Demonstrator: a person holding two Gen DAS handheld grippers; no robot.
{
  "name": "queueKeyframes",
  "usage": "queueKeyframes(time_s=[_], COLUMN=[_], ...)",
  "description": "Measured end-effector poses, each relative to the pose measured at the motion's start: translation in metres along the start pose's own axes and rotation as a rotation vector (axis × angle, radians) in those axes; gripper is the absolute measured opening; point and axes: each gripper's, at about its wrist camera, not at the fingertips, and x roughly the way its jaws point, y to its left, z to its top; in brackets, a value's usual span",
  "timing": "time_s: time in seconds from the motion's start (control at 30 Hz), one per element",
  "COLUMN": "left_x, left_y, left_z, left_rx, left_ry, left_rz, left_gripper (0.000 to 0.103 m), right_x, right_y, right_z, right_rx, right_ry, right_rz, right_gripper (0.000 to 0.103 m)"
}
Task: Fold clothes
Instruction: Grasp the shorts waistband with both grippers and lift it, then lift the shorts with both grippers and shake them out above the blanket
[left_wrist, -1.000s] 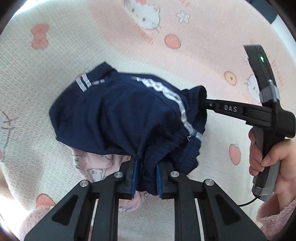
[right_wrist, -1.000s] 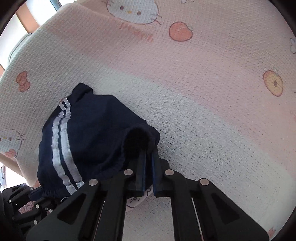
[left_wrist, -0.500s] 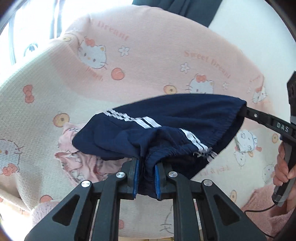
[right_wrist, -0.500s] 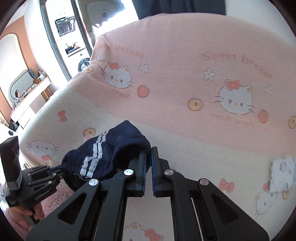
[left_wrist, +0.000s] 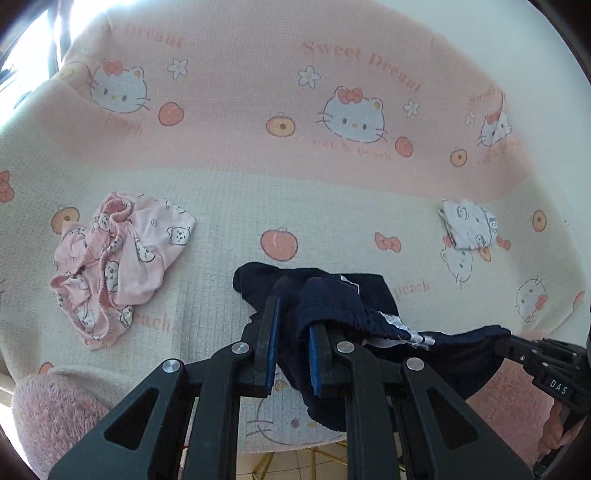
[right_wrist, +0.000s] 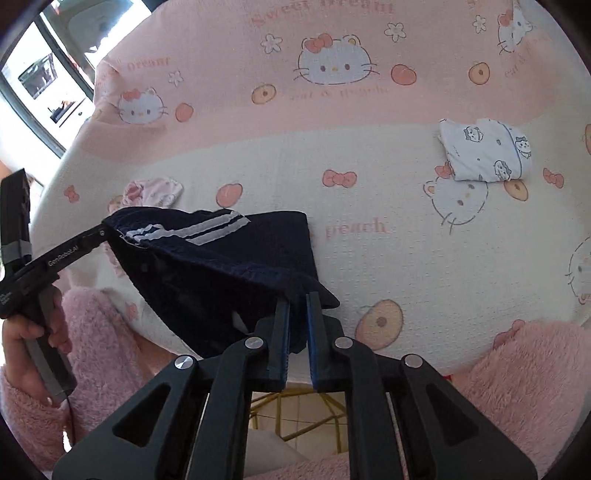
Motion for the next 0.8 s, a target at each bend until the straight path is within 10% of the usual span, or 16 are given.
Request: queueKeyframes(time_s=[0.2,0.33,0.47,0.8], left_x=[-0.003,0.027,0.052,0.033], left_y=[0.010,0.022,0.032,0.005], left_z=[-0.021,-0.035,-0.047,-0.050], left_rx=[0.009,0.067,0.058,0.172], left_ry=[0.045,0.182,0.267,0.212], left_rz=[0.063,0.203,0.192,0.161], left_gripper=[0.015,0.021,0.022,0.039], right_x=[0.019,0.041,0.072,0.137], right_y=[0.012,0.018,0.018,0.029], right_z=[-0.004,-0.014,-0.029,-0.073], right_rx=[-0.015,-0.018,-0.016,-0.090], right_ry=[0.021,0.064,0.161,0.360], right_rz=[0.019,0.041,0.036,0.021], right_gripper=[0.037,0.037,0.037,0.051])
